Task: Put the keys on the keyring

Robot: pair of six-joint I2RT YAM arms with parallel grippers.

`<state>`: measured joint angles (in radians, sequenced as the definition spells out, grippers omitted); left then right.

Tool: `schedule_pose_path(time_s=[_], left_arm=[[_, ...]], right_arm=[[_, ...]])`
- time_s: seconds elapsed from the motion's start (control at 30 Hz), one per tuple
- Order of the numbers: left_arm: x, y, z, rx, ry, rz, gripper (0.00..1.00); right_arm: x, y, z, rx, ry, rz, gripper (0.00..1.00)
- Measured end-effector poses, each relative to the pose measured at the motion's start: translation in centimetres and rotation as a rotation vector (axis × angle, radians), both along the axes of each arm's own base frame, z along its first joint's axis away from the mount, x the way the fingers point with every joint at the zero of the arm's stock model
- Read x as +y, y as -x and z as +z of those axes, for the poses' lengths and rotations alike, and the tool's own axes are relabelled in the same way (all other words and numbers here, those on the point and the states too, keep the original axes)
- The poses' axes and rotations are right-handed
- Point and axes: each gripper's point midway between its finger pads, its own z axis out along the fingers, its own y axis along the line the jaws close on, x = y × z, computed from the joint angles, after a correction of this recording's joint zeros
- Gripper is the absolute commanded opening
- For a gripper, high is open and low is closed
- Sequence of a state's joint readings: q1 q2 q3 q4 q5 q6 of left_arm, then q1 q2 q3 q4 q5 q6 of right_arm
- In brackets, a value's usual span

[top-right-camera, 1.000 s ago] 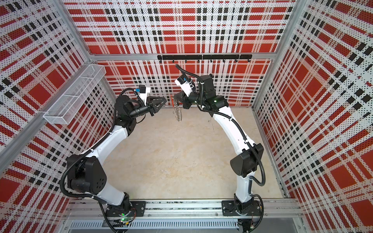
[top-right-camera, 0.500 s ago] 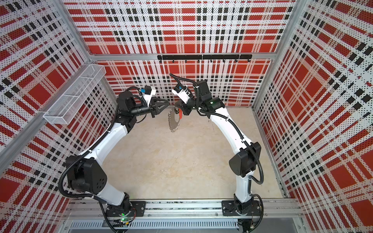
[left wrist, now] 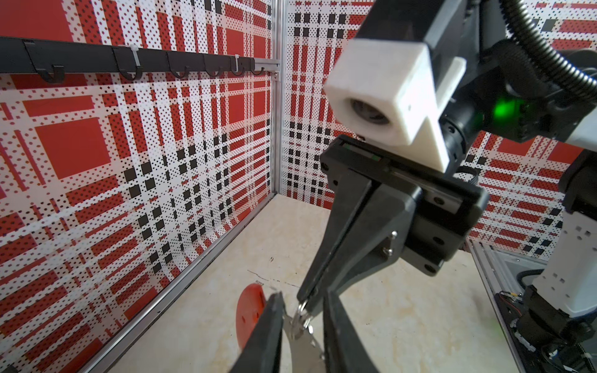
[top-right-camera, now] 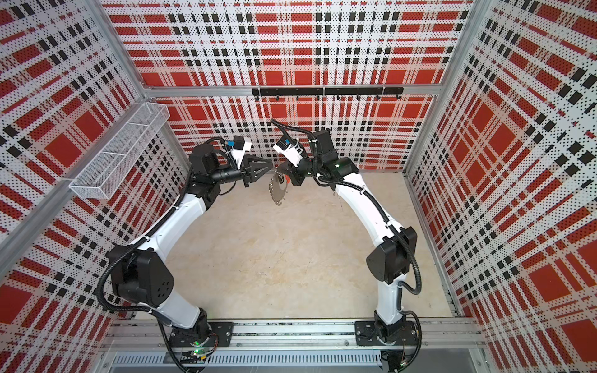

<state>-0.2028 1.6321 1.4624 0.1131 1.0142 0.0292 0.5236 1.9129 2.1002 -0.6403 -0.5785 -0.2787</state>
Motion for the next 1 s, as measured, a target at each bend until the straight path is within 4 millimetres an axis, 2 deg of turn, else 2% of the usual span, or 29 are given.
schedule_pose_path(time_s=[0.33, 0.5, 0.67, 0.73, 0.9, 1.0], left_arm=[[-0.1, 0.0, -0.7, 0.038, -0.006, -0.009, 0.2], [-0.2, 0.0, -1.1, 0.049, -0.007, -0.019, 0.11], [-0.2, 0.1, -1.1, 0.056, -0.006, -0.026, 0.07], [-0.2, 0.1, -1.1, 0.057, -0.006, -0.027, 0.07], [-0.3, 0.0, -0.8, 0.055, -0.003, -0.028, 0.17], [-0.3, 0.0, -0.8, 0.056, -0.002, -0.029, 0.17]], right_arm=[[0.1, 0.4, 1.3, -0.024, -0.029, 0.013, 0.0], [0.1, 0.5, 1.6, -0.027, -0.039, 0.021, 0.0], [0.2, 0.6, 1.7, -0.023, -0.044, 0.026, 0.0], [0.2, 0.6, 1.7, -0.023, -0.046, 0.027, 0.0], [0.3, 0.8, 1.7, -0.02, -0.049, 0.034, 0.0], [0.3, 0.8, 1.8, -0.019, -0.05, 0.039, 0.0]])
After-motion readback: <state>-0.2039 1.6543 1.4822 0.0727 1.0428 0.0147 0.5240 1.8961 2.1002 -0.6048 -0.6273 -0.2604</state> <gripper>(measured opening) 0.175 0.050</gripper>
